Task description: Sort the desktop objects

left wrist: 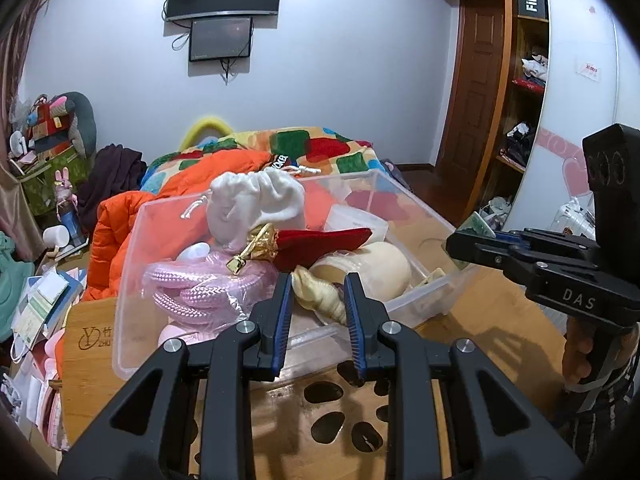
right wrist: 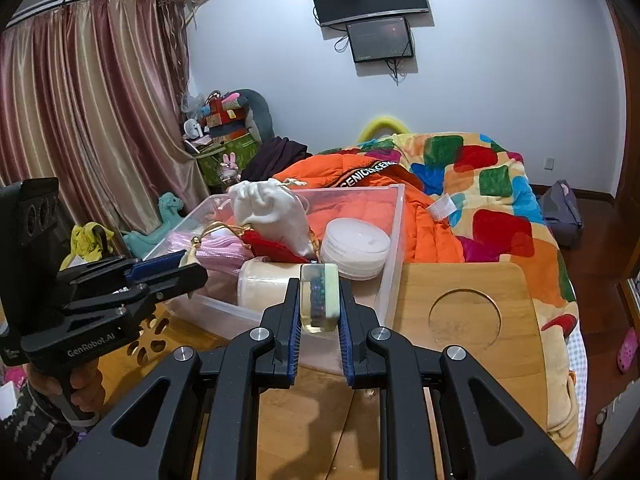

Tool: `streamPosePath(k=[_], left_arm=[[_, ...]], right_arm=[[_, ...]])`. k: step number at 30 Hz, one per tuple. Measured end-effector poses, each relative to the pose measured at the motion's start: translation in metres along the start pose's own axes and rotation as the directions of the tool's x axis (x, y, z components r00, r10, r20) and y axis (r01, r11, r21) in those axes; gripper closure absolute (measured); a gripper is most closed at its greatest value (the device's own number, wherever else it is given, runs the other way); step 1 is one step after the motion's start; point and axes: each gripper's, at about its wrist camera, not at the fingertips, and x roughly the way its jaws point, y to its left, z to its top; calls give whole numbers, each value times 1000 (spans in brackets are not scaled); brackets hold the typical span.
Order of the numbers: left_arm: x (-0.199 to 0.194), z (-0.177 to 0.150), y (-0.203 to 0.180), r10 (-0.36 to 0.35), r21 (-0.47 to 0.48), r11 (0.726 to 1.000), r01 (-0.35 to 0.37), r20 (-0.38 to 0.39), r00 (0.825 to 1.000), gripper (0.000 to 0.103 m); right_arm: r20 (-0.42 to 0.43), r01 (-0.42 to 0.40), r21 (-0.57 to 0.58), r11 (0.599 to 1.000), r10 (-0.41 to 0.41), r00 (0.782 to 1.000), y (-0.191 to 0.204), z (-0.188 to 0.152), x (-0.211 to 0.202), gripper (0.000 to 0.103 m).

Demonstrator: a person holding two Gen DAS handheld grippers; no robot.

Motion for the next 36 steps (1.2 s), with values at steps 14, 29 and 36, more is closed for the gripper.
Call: streamPosePath(k=[14, 29, 36], left_arm=[[8, -3, 4, -15, -21, 1000, 15, -7, 1000, 78], [-14, 0, 2, -9, -48, 999, 10, 8, 1000, 60], [-32, -3, 0, 63, -58, 996, -61, 32, 997, 34]], right_arm=[[-37, 44, -42, 998, -46, 998, 6, 0, 20, 88], [37, 83, -120, 989, -79, 996, 31, -3, -1, 56], [94, 133, -118, 984, -122, 988, 34, -7, -23, 41]])
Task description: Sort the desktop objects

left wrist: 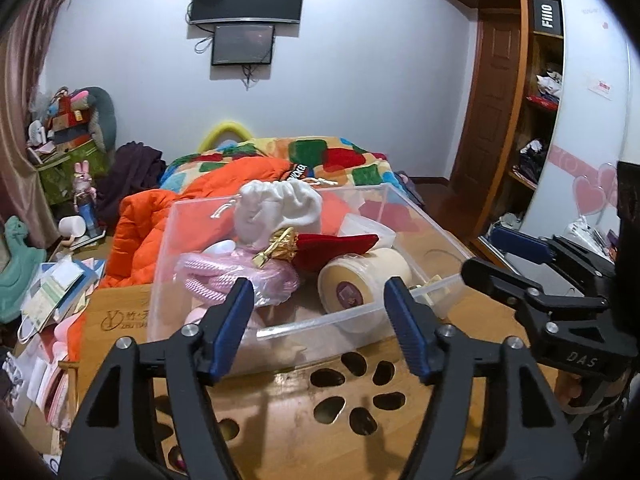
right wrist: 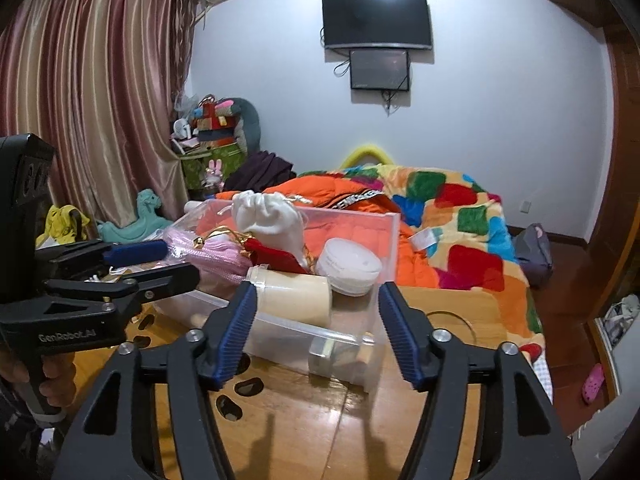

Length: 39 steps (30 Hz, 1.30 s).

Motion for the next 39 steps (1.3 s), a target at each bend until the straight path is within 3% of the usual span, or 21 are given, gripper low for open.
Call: streamPosePath(k=[3, 5, 8, 14, 21, 31, 39], left_arm=[[-8, -2, -3, 42, 0, 999, -42, 11, 999, 25], [-14, -5, -4, 60, 3, 998, -60, 19, 998, 14], [-26, -9, -4, 71, -2, 998, -71, 37, 997, 8], [-46, -17, -3, 102, -29, 995, -101, 48, 994, 4], [-64, -31, -4, 114, -52, 992, -111, 43, 993, 2], [-80, -45, -17, 137, -37, 990, -135, 55, 989, 2], [-92, -53, -24, 144, -46, 989, -141, 79, 986, 2]], right_arm=[[7, 13, -7, 1000, -13, 1000, 1, -1, -9, 40], [6, 21, -13, 1000, -21, 1000, 3, -2, -16, 32], [21, 30, -17, 999, -30, 999, 7, -4, -30, 14], [50, 2, -25, 1000, 0, 999, 15, -4, -56, 1], [70, 10, -30, 1000, -8, 998, 19, -12, -81, 1], [53, -54, 42, 998, 52, 997, 8, -21, -108, 1], [43, -30, 44, 999, 28, 999, 7, -33, -114, 1]])
